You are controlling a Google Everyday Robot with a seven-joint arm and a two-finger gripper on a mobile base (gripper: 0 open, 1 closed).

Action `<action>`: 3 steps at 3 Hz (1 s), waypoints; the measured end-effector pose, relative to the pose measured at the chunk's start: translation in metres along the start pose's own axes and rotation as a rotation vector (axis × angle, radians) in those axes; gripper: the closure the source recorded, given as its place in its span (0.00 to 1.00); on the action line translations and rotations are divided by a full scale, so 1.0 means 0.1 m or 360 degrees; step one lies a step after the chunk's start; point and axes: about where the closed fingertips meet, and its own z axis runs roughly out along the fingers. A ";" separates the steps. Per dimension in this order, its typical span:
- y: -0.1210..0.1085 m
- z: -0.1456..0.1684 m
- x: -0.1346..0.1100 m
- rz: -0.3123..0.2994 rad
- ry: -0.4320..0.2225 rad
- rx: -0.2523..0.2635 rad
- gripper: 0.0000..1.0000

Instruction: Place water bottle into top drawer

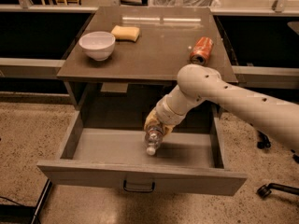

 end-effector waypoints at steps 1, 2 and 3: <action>0.05 0.09 0.00 -0.0054 -0.0041 0.0046 0.60; 0.05 0.10 -0.01 -0.0061 -0.0043 0.0045 0.37; 0.05 0.10 -0.01 -0.0061 -0.0043 0.0045 0.15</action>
Offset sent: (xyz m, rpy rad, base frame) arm -0.0010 0.0004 -0.0085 0.0274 -0.0004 0.0340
